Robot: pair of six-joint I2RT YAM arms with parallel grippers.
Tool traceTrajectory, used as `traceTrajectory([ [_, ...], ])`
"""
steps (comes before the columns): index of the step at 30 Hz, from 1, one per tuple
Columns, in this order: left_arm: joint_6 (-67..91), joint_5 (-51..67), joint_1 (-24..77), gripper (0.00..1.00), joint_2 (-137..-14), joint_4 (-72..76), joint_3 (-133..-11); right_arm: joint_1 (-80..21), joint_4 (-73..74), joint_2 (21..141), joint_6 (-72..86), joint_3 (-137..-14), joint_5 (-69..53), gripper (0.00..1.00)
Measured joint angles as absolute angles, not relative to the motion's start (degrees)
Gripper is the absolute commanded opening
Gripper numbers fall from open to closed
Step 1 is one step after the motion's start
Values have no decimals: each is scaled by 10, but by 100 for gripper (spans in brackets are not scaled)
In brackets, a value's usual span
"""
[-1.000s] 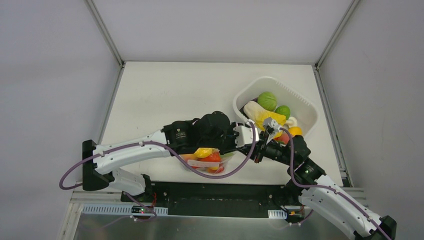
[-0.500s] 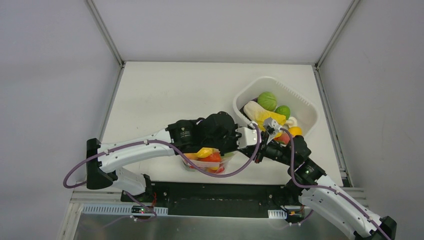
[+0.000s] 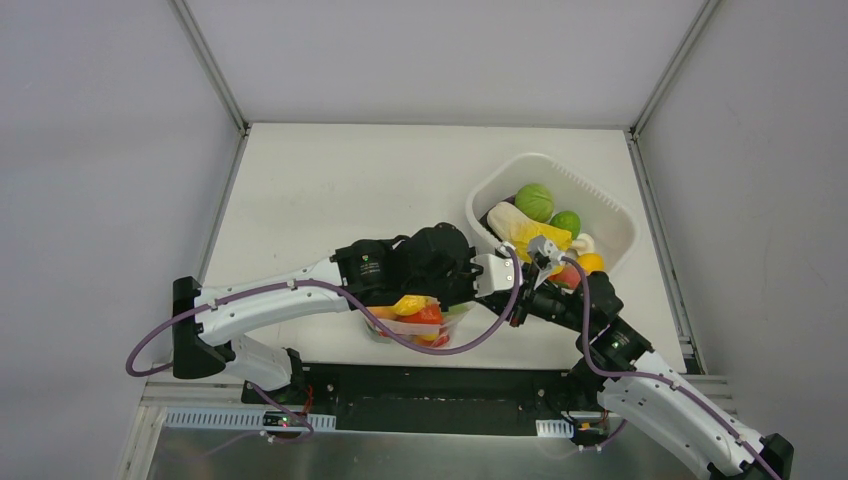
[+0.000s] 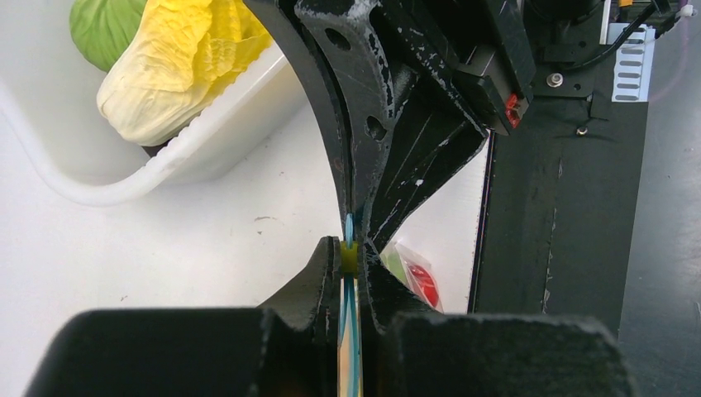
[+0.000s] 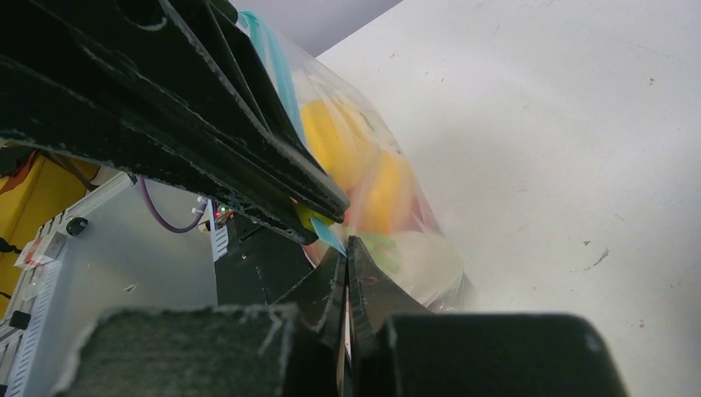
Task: Place the food in the zip-top bag and seal the zipper
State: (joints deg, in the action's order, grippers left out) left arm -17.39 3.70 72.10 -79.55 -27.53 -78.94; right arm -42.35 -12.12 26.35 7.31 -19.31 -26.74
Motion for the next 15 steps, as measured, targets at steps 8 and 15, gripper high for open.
traceTrajectory([
  [8, -174, 24, 724, 0, -788, -279, -789, -423, -121, 252, 73, -193, -264, 0],
  [15, -175, 23, 724, 0, -775, -289, -786, -424, -126, 251, 72, -193, -273, 0],
])
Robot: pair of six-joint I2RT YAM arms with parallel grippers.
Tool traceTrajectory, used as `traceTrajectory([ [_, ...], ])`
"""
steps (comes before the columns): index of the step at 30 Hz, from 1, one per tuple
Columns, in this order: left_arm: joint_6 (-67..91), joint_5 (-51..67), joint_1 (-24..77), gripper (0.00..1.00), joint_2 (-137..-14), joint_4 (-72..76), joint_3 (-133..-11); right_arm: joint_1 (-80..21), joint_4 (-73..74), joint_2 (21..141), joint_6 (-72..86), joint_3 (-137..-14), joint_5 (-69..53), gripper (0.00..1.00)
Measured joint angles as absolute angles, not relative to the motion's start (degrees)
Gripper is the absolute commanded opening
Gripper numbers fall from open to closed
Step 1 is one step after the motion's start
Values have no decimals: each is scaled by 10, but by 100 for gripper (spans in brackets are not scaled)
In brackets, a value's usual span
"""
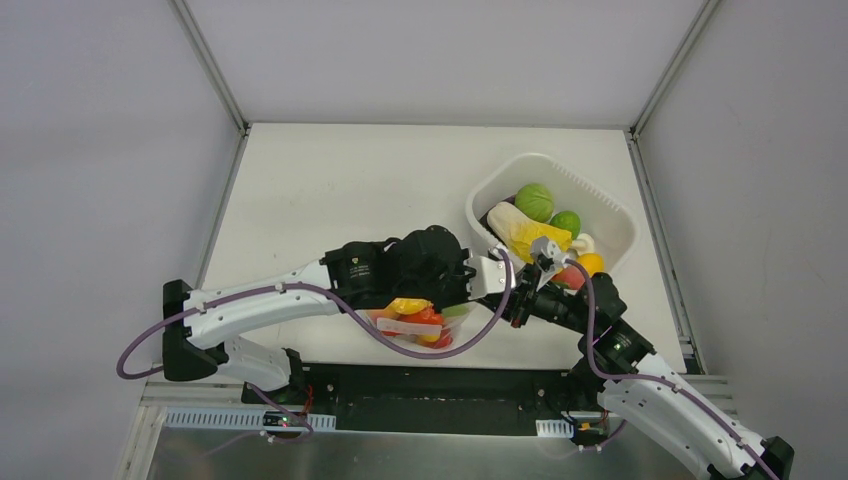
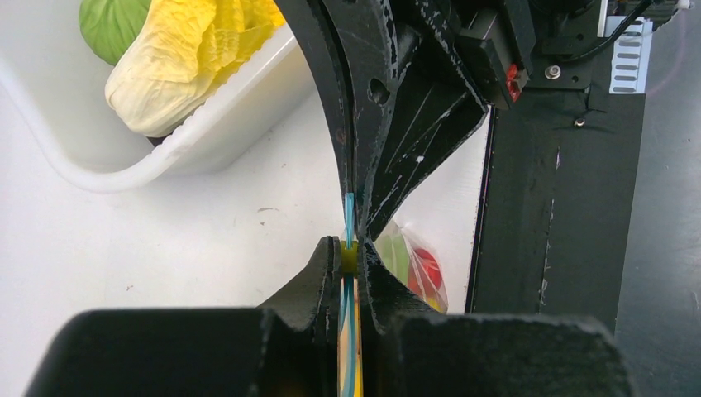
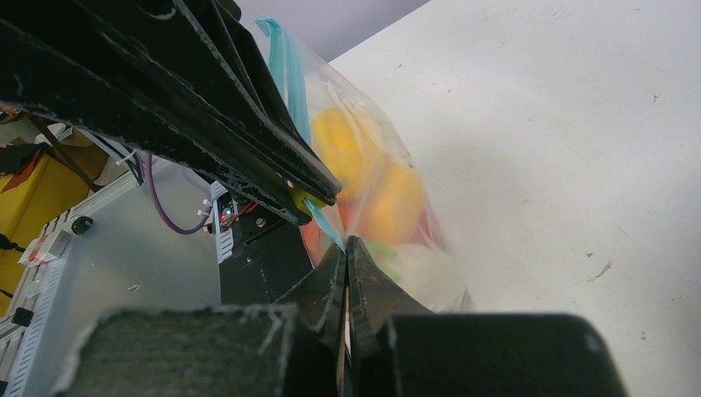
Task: Place the food in the zip-top bag and seal the zipper
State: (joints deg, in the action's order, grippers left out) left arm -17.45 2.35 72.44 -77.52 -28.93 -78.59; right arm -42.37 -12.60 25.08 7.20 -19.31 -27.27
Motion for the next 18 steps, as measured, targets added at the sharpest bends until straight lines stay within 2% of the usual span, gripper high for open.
traceTrajectory([
  [17, -174, -34, 724, 0, -660, -284, -686, -424, -130, 256, 70, -193, -275, 0],
  [18, -174, -34, 724, 0, -659, -284, -686, -424, -133, 259, 69, -193, -277, 7],
])
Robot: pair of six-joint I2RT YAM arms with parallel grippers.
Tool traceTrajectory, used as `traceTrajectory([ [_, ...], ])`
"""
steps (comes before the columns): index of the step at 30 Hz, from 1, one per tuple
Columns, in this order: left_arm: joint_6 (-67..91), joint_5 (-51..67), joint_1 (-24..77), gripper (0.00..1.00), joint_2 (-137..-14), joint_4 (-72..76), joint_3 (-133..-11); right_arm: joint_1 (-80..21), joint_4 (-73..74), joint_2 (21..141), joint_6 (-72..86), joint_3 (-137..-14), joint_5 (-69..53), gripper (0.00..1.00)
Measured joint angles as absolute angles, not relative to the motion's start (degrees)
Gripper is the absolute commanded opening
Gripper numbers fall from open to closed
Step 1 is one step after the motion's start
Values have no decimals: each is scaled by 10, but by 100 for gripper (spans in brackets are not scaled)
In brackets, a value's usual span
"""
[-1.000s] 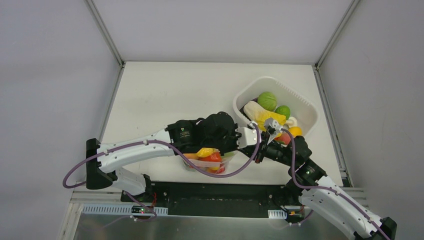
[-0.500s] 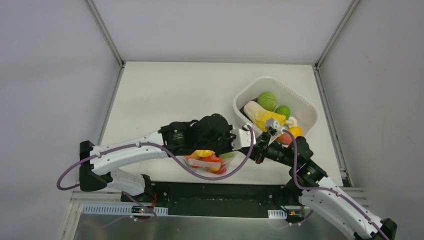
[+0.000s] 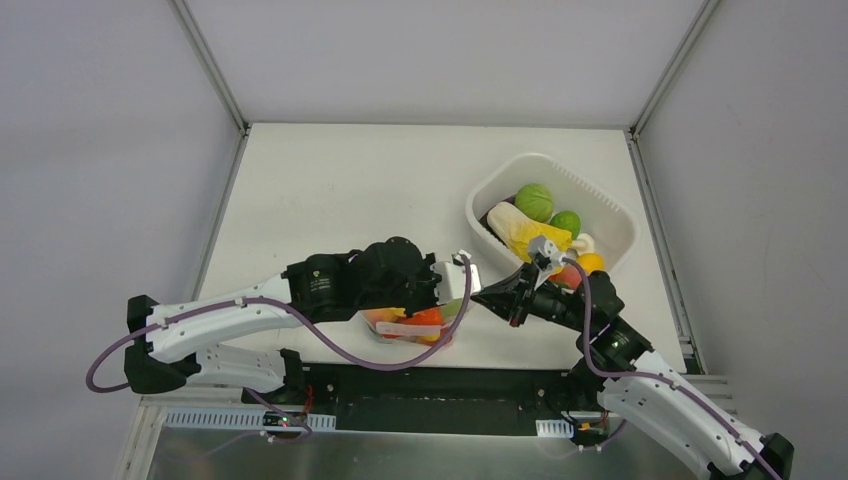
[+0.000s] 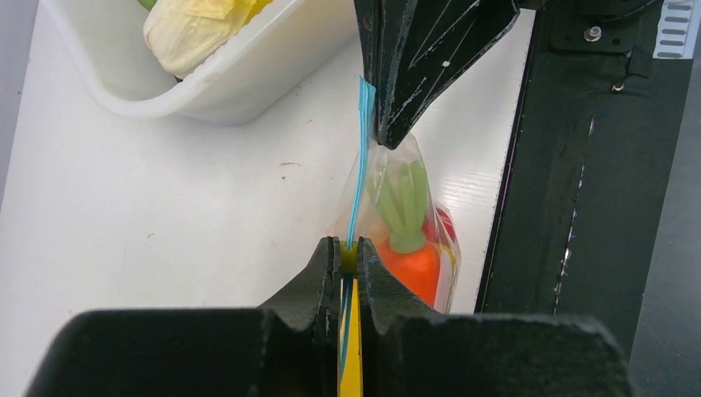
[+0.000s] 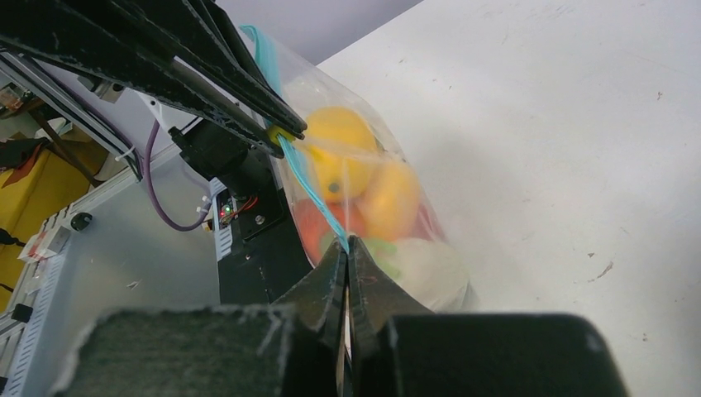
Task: Place the food in the zip-top bag and seal the zipper
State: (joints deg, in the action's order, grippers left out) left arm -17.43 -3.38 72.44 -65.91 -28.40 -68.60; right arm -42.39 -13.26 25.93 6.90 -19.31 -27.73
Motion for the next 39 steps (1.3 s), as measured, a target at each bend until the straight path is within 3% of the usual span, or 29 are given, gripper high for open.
traceTrajectory([
  [2, -174, -33, 724, 0, -660, -286, -686, -424, -133, 269, 68, -195, -281, 26],
  [4, -174, -32, 724, 0, -664, -286, -686, -423, -126, 286, 66, -200, -287, 52],
  [5, -174, -30, 724, 0, -666, -286, -687, -423, -125, 294, 66, -202, -290, 57],
  [19, -174, 15, 724, 0, -679, -293, -693, -423, -166, 321, 84, -206, -302, 61],
  [22, -174, 23, 724, 0, -681, -295, -696, -423, -185, 319, 86, -204, -302, 53],
  [25, -174, 27, 724, 0, -683, -296, -701, -423, -206, 319, 90, -197, -302, 27],
  [29, -173, 26, 724, 0, -683, -298, -703, -423, -223, 321, 102, -192, -303, 0],
  [39, -171, -8, 724, 0, -675, -286, -695, -426, -236, 282, 105, -169, -270, 0],
])
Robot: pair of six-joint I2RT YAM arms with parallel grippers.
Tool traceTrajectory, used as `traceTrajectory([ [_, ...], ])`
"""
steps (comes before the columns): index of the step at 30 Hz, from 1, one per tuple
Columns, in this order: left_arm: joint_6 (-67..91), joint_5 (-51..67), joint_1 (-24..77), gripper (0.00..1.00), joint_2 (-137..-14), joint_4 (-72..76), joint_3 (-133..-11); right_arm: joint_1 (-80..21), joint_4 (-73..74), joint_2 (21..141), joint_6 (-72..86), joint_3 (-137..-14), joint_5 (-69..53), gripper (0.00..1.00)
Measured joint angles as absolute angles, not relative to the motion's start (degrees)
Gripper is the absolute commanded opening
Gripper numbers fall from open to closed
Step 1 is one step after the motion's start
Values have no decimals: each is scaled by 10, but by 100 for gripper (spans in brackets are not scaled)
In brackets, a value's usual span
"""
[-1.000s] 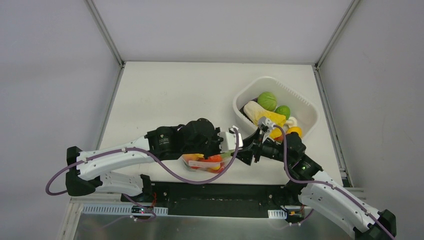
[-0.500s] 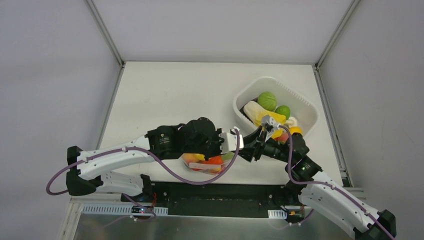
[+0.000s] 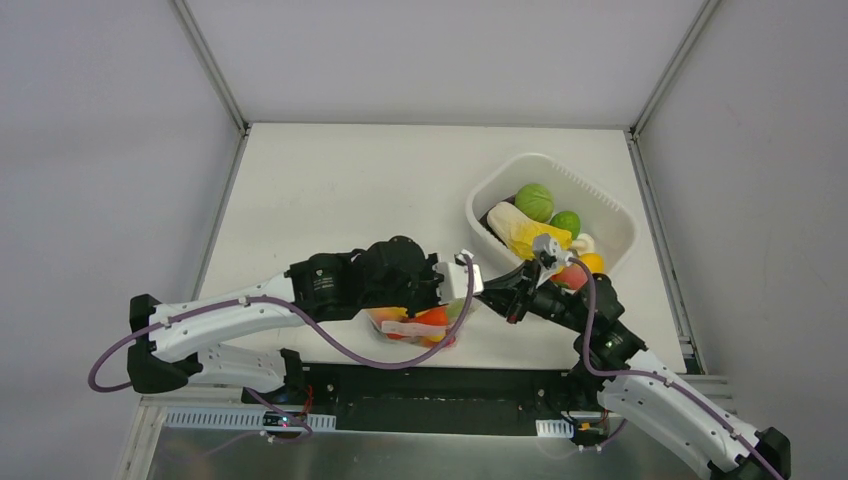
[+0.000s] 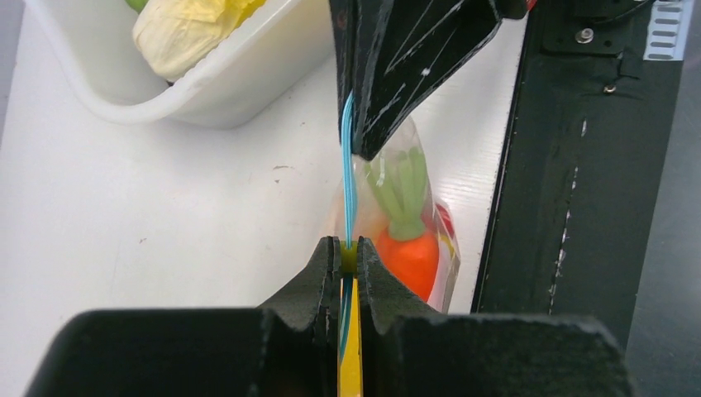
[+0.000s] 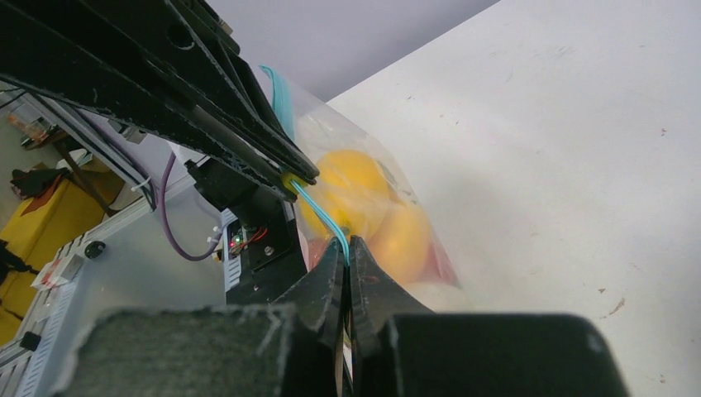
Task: Place the food in the zip-top bag and seal the zipper
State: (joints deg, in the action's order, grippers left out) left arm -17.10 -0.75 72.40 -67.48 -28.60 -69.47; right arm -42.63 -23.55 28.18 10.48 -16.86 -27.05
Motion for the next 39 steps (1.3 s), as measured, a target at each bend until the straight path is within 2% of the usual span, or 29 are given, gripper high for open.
traceTrajectory([
  [18, -138, -140, 722, 0, -470, -267, -542, -427, -225, 263, 103, -161, -172, 0],
  [39, -120, -206, 677, 0, -357, -304, -496, -427, -225, 262, 104, -161, -100, 0],
])
